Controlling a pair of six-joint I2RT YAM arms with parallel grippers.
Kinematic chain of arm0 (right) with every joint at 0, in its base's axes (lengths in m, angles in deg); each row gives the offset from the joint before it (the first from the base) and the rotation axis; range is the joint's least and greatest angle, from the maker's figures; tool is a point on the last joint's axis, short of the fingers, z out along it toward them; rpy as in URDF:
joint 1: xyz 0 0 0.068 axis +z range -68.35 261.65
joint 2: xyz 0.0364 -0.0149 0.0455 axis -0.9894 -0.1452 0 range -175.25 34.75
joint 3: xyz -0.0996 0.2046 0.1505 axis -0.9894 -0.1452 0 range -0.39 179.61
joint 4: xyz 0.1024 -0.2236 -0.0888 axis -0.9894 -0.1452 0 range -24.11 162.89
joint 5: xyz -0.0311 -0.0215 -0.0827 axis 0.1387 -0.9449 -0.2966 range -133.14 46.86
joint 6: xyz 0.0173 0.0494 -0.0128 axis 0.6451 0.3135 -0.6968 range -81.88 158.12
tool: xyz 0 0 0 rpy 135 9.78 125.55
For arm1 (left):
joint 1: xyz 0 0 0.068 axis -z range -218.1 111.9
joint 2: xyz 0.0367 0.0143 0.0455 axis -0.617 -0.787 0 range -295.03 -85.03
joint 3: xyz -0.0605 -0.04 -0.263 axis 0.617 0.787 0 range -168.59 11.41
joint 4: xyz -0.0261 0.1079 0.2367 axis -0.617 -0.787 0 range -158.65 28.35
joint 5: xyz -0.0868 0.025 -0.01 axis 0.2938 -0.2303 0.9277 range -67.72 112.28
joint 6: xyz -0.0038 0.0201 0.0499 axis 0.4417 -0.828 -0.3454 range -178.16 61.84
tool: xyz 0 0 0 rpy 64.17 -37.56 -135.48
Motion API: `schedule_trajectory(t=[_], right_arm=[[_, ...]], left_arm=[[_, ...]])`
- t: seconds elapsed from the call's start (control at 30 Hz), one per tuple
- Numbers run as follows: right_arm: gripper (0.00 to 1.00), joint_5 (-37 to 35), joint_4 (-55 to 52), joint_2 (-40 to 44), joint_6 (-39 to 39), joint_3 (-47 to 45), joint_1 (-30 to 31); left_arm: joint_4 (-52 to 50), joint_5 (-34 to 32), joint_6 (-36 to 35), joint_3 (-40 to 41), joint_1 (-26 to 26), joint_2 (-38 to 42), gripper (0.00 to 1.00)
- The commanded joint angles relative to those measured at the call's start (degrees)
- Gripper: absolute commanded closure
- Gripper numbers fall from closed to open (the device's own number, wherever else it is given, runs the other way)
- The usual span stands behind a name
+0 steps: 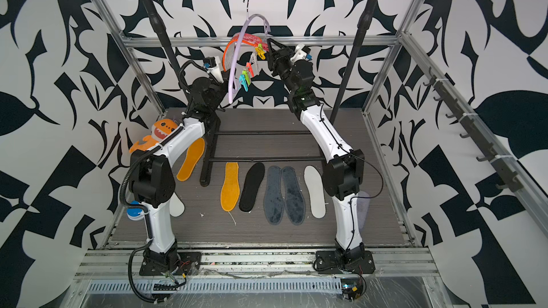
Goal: Take the shoe insoles off the hanger
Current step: Open the clamp at the hanger.
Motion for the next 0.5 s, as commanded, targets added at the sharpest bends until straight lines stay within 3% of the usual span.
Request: schedule_trajectory(t=[0.0,0.47], right_arm=[[0.64,0.6,2.4,0.4,-0.2,3.1,0.3],[0.80,0.9,1.4,-1.9,-0.3,6.8,0.8]], left_arm=[[2.2,0.5,0.7,0.9,-0.4,1.3,1.00],[4.2,-2.3,2.5,5.4,-1.1,3.3,1.00]])
